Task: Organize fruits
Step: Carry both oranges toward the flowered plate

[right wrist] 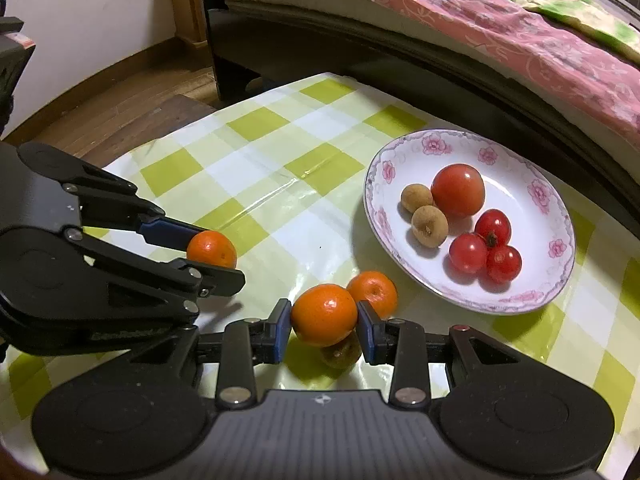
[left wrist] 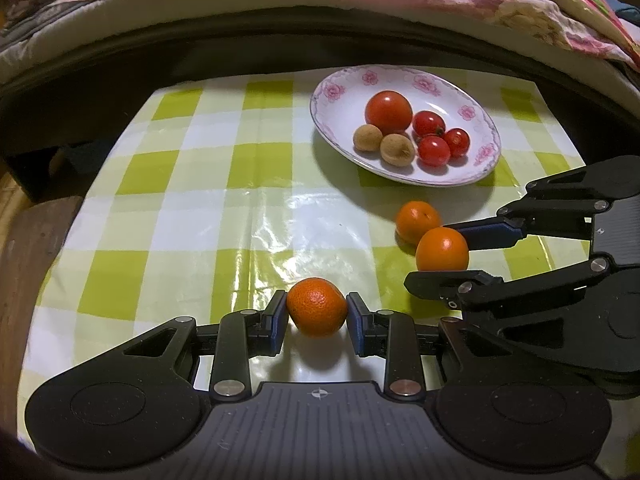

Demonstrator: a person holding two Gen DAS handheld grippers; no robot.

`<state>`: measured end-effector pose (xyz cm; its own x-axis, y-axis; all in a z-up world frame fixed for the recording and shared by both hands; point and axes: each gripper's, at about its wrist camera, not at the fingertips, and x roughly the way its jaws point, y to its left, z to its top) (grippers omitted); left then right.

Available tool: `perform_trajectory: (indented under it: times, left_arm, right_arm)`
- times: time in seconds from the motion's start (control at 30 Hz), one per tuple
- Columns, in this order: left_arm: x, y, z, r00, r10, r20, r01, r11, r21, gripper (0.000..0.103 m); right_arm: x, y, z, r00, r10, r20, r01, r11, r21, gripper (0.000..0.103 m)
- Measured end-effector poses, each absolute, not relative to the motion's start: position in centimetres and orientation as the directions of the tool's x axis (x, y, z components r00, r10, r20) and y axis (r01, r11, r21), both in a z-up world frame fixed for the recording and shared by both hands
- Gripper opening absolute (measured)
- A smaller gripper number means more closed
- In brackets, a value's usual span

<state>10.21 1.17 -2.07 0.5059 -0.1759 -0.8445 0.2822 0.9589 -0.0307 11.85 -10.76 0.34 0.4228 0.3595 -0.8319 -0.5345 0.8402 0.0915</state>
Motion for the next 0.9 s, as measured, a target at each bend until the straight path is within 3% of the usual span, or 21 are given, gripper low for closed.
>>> perform_trajectory:
  times: [0.9]
  left_arm:
    - [7.8,-3.9,-0.1,0.517,-0.234,-0.823,0.403,0.915,-0.007,0.037]
  right_arm:
    - [7.0,-15.0,2.4,0.463,0.23,-0.856,-0.341,0.938,0.067,0.038]
